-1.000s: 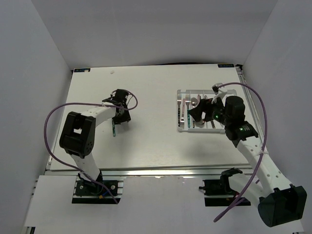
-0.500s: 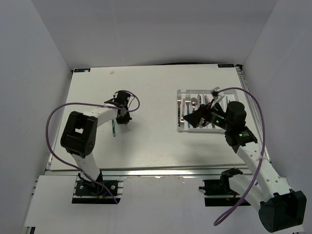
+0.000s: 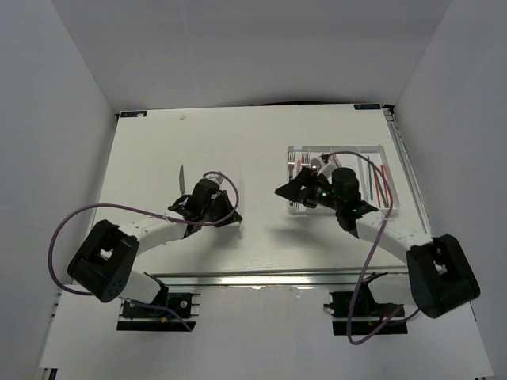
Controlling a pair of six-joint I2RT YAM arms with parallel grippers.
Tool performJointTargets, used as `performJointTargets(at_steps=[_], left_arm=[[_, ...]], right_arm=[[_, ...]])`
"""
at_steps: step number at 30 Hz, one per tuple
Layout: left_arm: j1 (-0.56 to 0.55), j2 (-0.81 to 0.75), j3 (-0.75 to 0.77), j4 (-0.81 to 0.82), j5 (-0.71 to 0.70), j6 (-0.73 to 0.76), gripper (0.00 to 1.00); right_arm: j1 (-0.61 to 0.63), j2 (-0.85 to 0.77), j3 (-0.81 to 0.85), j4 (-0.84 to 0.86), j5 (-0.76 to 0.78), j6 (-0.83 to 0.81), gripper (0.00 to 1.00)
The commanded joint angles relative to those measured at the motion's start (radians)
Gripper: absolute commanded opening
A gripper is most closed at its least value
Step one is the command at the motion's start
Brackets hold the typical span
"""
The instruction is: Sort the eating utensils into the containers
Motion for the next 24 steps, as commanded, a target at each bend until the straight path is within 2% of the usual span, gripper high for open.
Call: performJointTargets(at_steps=[1, 5, 9, 15, 17, 18, 19, 20, 21, 22, 23, 24], left_arm=[[-0.002, -0.036, 0.0, 0.225, 0.175, -0.05, 0.0], [-0.014, -0.048, -0.011, 0.285, 0.242, -0.066, 0.0], [-0.025, -0.068, -0.008, 0.308, 0.27, -0.071, 0.0], [-0.034, -0.102, 0.001, 0.328, 0.285, -0.069, 0.0], [-0.034, -0.112, 0.007, 0.32, 0.279, -0.06, 0.0], [-0.034, -0.114, 0.007, 0.311, 0.279, -0.05, 0.0], [-0.034, -0.112, 0.019, 0.296, 0.276, -0.045, 0.0], [-0.034, -0.109, 0.035, 0.256, 0.24, -0.016, 0.08], [-0.034, -0.109, 0.058, 0.118, 0.194, 0.009, 0.25], [-0.034, -0.111, 0.09, 0.02, 0.133, 0.033, 0.66], [-0.034, -0.12, 0.166, -0.093, -0.027, 0.058, 0.8], [-0.034, -0.129, 0.202, -0.188, -0.12, 0.102, 0.91]], right_arm=[[0.079, 0.101, 0.112, 0.101, 0.1, 0.064, 0.89], [0.144, 0.198, 0.187, 0.076, 0.178, 0.056, 0.89], [0.181, 0.308, 0.232, 0.113, 0.162, 0.064, 0.87], [0.245, 0.437, 0.345, 0.019, 0.208, 0.03, 0.83], [0.257, 0.453, 0.364, -0.004, 0.223, 0.02, 0.78], [0.259, 0.456, 0.362, 0.011, 0.209, 0.017, 0.63], [0.26, 0.454, 0.358, 0.036, 0.197, -0.005, 0.01], [0.26, 0.44, 0.353, 0.051, 0.194, -0.02, 0.0], [0.257, 0.431, 0.362, 0.021, 0.24, -0.046, 0.0], [0.248, 0.42, 0.381, -0.041, 0.284, -0.084, 0.0], [0.239, 0.408, 0.426, -0.177, 0.335, -0.188, 0.0], [0.225, 0.391, 0.45, -0.244, 0.409, -0.253, 0.0]])
